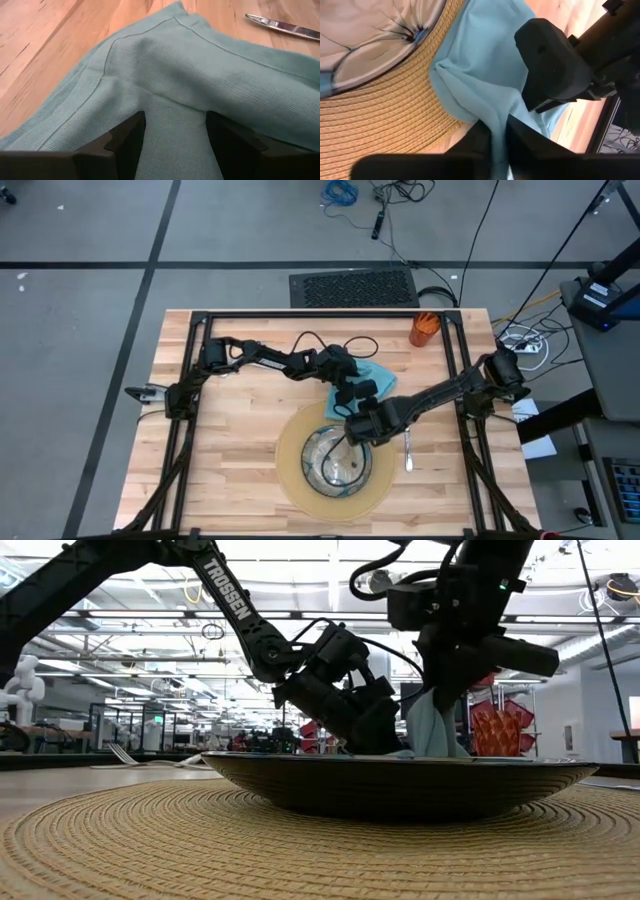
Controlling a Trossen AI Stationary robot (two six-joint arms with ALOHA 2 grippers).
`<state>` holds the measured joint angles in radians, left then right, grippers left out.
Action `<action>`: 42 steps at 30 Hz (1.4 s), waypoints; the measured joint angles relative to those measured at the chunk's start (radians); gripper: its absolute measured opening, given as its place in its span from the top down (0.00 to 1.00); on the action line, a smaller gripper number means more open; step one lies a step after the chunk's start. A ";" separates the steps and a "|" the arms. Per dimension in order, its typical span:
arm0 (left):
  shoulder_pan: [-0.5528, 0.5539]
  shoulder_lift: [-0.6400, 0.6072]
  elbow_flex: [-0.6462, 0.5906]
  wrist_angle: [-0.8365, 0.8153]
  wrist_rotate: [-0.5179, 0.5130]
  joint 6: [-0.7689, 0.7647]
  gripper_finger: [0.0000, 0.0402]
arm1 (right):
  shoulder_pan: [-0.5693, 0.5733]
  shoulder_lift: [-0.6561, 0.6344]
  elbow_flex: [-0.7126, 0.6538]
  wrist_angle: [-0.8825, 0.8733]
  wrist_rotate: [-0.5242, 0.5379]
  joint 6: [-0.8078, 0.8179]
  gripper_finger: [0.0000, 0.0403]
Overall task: Set table place
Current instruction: Fold the blue napkin
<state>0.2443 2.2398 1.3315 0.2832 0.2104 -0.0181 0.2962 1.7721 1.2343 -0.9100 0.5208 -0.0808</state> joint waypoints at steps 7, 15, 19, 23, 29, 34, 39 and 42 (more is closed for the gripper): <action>0.000 0.000 0.000 -0.001 0.000 0.000 0.51 | 0.008 -0.021 0.000 -0.065 0.005 0.123 0.74; 0.000 0.000 0.000 -0.002 0.000 0.003 0.51 | 0.050 -0.118 0.013 -0.057 0.008 0.250 0.58; 0.000 0.000 -0.001 -0.002 0.000 0.003 0.51 | 0.074 -0.141 0.049 -0.050 0.027 0.281 0.54; 0.000 0.000 -0.001 -0.006 0.000 0.002 0.51 | 0.091 -0.174 0.066 -0.097 0.121 0.473 0.53; 0.000 0.000 -0.001 -0.007 0.000 0.006 0.51 | 0.060 -0.226 0.031 -0.206 0.180 0.975 0.54; 0.000 0.000 -0.001 -0.013 -0.001 0.009 0.51 | 0.050 -0.239 -0.020 -0.231 0.086 1.151 0.54; 0.001 0.000 0.000 -0.028 0.000 0.034 0.51 | 0.112 -0.247 -0.067 -0.274 0.066 1.324 0.55; 0.008 -0.003 0.001 -0.060 0.001 0.057 0.51 | 0.188 -0.248 -0.096 -0.190 0.089 1.374 0.55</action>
<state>0.2525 2.2373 1.3327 0.2231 0.2111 0.0389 0.4842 1.5246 1.1379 -1.1001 0.6100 1.2933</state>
